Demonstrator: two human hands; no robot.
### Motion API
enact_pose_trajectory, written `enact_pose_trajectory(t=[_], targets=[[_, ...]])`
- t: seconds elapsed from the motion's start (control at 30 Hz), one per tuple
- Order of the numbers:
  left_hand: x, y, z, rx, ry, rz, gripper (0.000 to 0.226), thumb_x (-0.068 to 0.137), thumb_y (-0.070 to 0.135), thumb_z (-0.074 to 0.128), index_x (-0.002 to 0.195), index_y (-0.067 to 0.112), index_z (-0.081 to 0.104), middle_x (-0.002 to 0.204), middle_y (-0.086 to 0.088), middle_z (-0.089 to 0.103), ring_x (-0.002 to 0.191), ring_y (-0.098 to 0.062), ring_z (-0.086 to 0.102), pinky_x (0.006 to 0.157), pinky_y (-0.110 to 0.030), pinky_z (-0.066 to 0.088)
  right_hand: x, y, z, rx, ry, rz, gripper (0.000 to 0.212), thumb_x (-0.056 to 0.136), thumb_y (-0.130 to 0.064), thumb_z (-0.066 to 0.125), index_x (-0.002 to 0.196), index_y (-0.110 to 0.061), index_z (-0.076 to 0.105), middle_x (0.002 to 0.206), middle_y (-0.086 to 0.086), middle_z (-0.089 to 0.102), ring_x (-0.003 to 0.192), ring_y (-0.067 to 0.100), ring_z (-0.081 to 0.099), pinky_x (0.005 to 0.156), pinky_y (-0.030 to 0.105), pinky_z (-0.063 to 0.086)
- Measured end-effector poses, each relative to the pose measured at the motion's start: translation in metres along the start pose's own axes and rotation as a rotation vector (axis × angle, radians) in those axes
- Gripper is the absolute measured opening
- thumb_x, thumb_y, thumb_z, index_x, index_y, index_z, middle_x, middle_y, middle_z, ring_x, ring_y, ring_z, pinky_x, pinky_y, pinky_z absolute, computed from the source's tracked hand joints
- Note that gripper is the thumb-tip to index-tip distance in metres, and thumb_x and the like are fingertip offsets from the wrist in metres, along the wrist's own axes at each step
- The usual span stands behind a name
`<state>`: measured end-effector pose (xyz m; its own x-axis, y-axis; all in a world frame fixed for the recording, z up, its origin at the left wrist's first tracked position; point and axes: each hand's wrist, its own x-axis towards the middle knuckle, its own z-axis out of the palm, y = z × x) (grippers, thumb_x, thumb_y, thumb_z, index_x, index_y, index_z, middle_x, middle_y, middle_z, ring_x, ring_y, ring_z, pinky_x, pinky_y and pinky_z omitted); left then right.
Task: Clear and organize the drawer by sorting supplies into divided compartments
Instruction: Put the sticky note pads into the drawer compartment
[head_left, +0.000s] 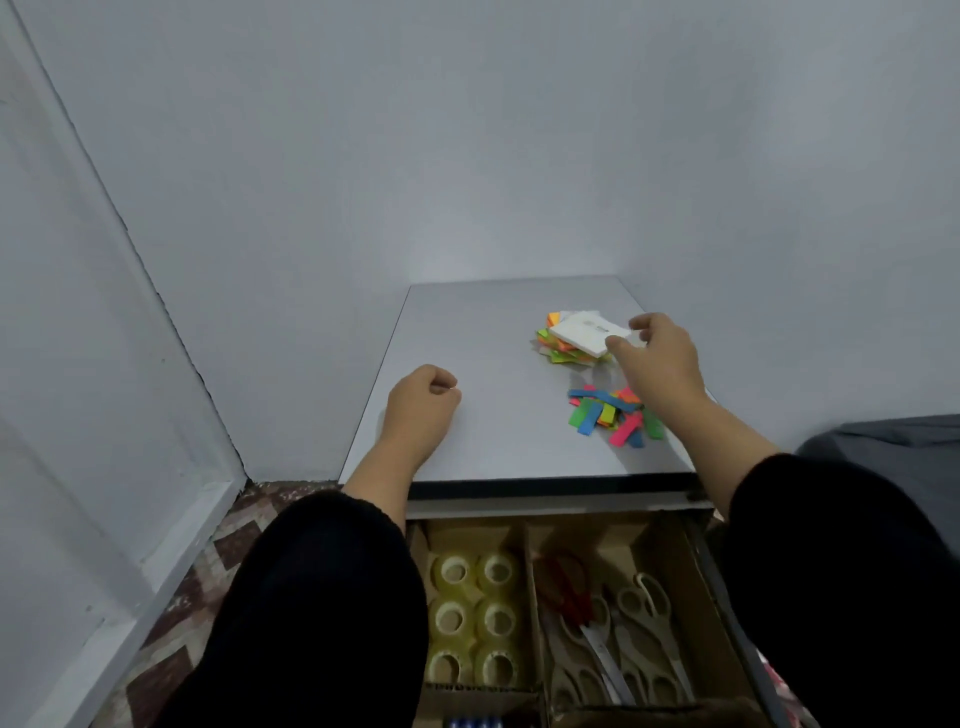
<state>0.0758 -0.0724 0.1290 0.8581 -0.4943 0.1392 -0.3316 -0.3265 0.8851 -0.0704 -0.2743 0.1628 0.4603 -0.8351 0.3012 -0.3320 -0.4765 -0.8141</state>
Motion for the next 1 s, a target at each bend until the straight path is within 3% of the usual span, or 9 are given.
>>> enact_pose_trajectory(t=[0.1, 0.17, 0.27, 0.4, 0.5, 0.63, 0.8, 0.93, 1.0], targets=[[0.009, -0.004, 0.001, -0.108, 0.034, -0.03, 0.015, 0.087, 0.01, 0.055, 0.087, 0.024, 0.061, 0.088, 0.001, 0.06, 0.083, -0.016, 0.057, 0.071, -0.025, 0.047, 0.039, 0.0, 0.008, -0.046, -0.092, 0.161, 0.062, 0.09, -0.033, 0.061, 0.141, -0.006, 0.038, 0.139, 0.016, 0.044, 0.124, 0.031, 0.046, 0.091, 0.034, 0.04], [0.011, -0.006, 0.001, -0.137, 0.026, -0.03, 0.017, 0.087, 0.009, 0.055, 0.086, 0.025, 0.061, 0.086, 0.0, 0.06, 0.08, -0.015, 0.057, 0.069, -0.025, 0.046, 0.059, -0.002, 0.014, -0.043, -0.171, 0.258, 0.069, 0.09, -0.036, 0.062, 0.142, 0.0, 0.034, 0.137, 0.018, 0.045, 0.123, 0.033, 0.046, 0.092, 0.036, 0.04], [0.014, -0.01, 0.002, -0.165, 0.029, -0.012, 0.017, 0.087, 0.009, 0.056, 0.086, 0.024, 0.063, 0.083, 0.0, 0.06, 0.078, -0.014, 0.056, 0.066, -0.024, 0.044, 0.078, -0.005, 0.026, -0.033, -0.269, 0.3, 0.064, 0.09, -0.037, 0.063, 0.134, 0.005, 0.044, 0.119, 0.017, 0.052, 0.108, 0.032, 0.051, 0.081, 0.034, 0.039], [0.015, -0.012, 0.005, -0.191, 0.033, -0.013, 0.016, 0.086, 0.008, 0.058, 0.085, 0.023, 0.064, 0.079, 0.0, 0.06, 0.075, -0.013, 0.056, 0.065, -0.023, 0.043, 0.091, -0.013, 0.04, -0.184, -0.343, 0.327, 0.057, 0.092, -0.037, 0.06, 0.131, 0.003, 0.049, 0.129, 0.018, 0.054, 0.103, 0.032, 0.053, 0.08, 0.033, 0.04], [0.017, -0.013, 0.004, -0.223, 0.039, -0.013, 0.015, 0.086, 0.007, 0.059, 0.085, 0.021, 0.064, 0.076, 0.001, 0.058, 0.073, -0.012, 0.054, 0.064, -0.022, 0.042, 0.094, -0.025, 0.05, -0.235, -0.388, 0.347, 0.057, 0.093, -0.037, 0.06, 0.131, 0.004, 0.047, 0.129, 0.019, 0.053, 0.112, 0.034, 0.054, 0.084, 0.036, 0.042], [0.016, -0.012, 0.005, -0.227, 0.056, -0.012, 0.016, 0.086, 0.006, 0.058, 0.084, 0.021, 0.064, 0.077, 0.001, 0.058, 0.072, -0.013, 0.054, 0.065, -0.023, 0.043, 0.091, -0.036, 0.061, -0.232, -0.471, 0.333, 0.056, 0.091, -0.032, 0.063, 0.132, 0.004, 0.046, 0.128, 0.019, 0.054, 0.114, 0.033, 0.054, 0.103, 0.041, 0.043], [0.015, -0.009, 0.005, -0.211, 0.1, -0.001, 0.014, 0.088, 0.01, 0.057, 0.085, 0.022, 0.063, 0.083, 0.0, 0.063, 0.077, -0.015, 0.056, 0.069, -0.026, 0.046, 0.064, -0.056, 0.068, -0.2, -0.643, 0.258, 0.051, 0.092, -0.021, 0.062, 0.136, 0.001, 0.047, 0.132, 0.018, 0.053, 0.12, 0.034, 0.051, 0.106, 0.043, 0.041], [0.008, -0.002, 0.004, -0.238, 0.119, 0.011, 0.012, 0.094, 0.026, 0.055, 0.091, 0.017, 0.063, 0.091, -0.004, 0.065, 0.087, -0.021, 0.061, 0.077, -0.035, 0.054, 0.033, -0.061, 0.066, -0.18, -0.767, 0.144, 0.044, 0.091, -0.017, 0.063, 0.133, -0.008, 0.054, 0.131, 0.011, 0.056, 0.12, 0.029, 0.052, 0.107, 0.04, 0.041], [0.007, 0.002, 0.003, -0.242, 0.117, 0.02, 0.022, 0.094, 0.033, 0.056, 0.095, 0.012, 0.064, 0.087, -0.002, 0.062, 0.08, -0.016, 0.059, 0.066, -0.026, 0.053, 0.024, -0.061, 0.067, -0.187, -0.822, 0.112, 0.043, 0.088, -0.019, 0.066, 0.131, -0.012, 0.059, 0.13, 0.009, 0.058, 0.118, 0.029, 0.054, 0.106, 0.041, 0.042]])
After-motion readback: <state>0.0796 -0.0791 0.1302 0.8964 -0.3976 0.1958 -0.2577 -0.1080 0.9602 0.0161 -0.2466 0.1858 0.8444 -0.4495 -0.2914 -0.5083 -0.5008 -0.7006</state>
